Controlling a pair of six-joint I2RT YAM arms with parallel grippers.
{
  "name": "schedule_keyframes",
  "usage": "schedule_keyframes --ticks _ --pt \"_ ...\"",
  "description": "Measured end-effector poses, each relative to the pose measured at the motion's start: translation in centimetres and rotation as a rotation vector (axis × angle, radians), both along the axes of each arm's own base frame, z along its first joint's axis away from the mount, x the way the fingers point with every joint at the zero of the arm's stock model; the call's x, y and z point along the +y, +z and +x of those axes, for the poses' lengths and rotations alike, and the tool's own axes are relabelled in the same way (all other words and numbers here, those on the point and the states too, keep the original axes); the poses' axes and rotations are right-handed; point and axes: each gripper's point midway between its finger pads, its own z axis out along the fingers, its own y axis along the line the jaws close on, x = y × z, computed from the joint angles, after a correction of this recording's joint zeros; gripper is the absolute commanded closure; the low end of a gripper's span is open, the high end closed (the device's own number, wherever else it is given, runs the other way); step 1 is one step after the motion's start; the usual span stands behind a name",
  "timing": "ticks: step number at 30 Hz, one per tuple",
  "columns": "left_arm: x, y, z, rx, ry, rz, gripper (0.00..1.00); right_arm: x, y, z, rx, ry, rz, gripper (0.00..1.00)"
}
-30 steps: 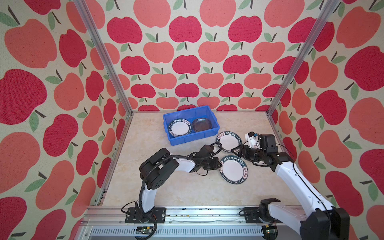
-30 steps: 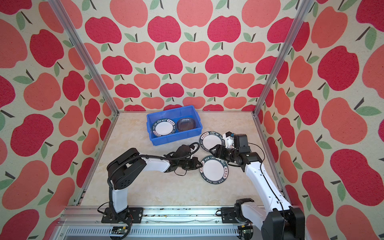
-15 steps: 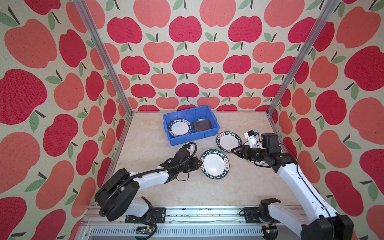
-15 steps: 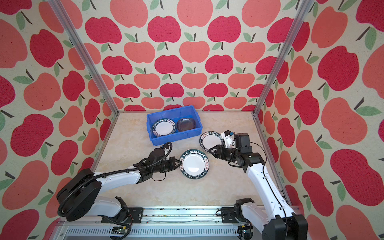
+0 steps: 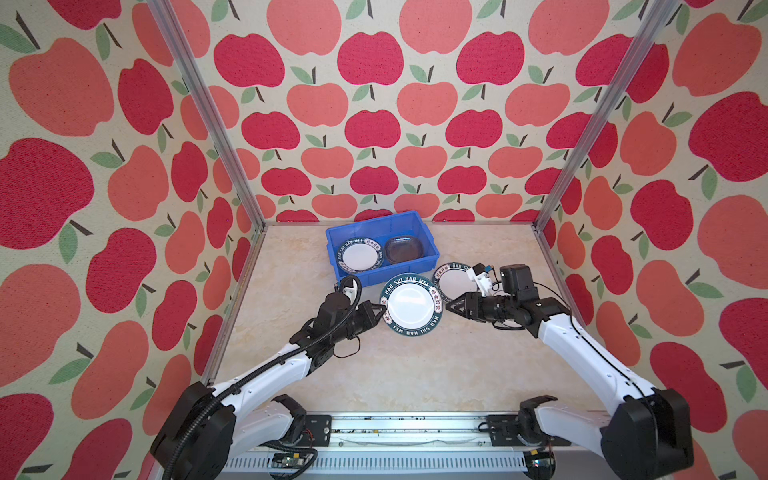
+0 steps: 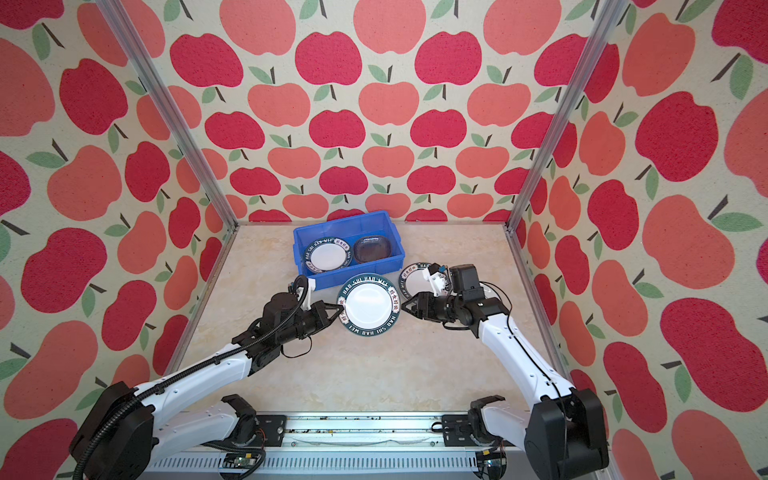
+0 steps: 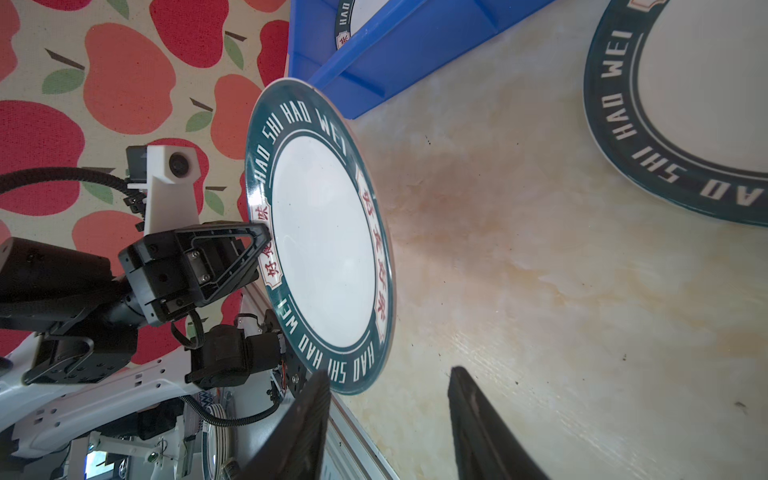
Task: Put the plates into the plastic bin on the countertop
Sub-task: 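Lift the white plate with the left gripper toward the bin, then grip the plate's opposite rim with the right gripper while the left holds it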
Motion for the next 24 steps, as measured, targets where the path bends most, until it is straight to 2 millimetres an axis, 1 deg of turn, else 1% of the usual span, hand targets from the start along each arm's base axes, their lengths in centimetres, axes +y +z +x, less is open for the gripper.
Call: schedule_keyframes --ticks 2,6,11,12,14,16,17,19,21,24 --pt "0.2 0.0 0.0 0.003 0.003 0.002 1.0 0.7 -0.6 0.1 0.015 0.015 0.002 0.51" --pt "0.5 0.7 -0.1 -0.01 0.01 -0.007 1.0 1.8 -1.8 0.3 0.043 0.035 0.001 0.52" --pt "0.7 0.8 -0.2 -0.008 0.011 -0.009 1.0 2.7 -2.6 0.5 0.071 0.049 0.004 0.58" --pt "0.8 0.7 -0.2 -0.003 0.012 -0.006 1.0 2.9 -2.6 0.5 0.072 0.051 0.011 0.61" --pt "0.8 0.6 -0.3 0.002 0.011 -0.004 1.0 3.2 -2.3 0.7 0.065 0.052 0.025 0.7" --pt "0.8 0.6 -0.3 0.002 0.009 -0.005 1.0 3.6 -1.7 0.9 0.058 0.057 0.045 0.84" --pt "0.8 0.6 -0.3 0.002 0.008 -0.006 1.0 3.7 -1.5 1.1 0.059 0.055 0.054 0.86" --pt "0.8 0.6 -0.3 0.003 0.006 -0.008 1.0 4.1 -1.1 1.4 0.055 0.058 0.068 1.0" --pt "1.2 0.2 -0.1 0.023 0.023 -0.011 1.0 4.5 -0.6 1.5 0.059 0.07 0.095 1.0" --pt "1.4 0.3 0.1 0.025 0.032 -0.019 1.0 4.8 -0.5 1.7 0.067 0.073 0.101 1.0"
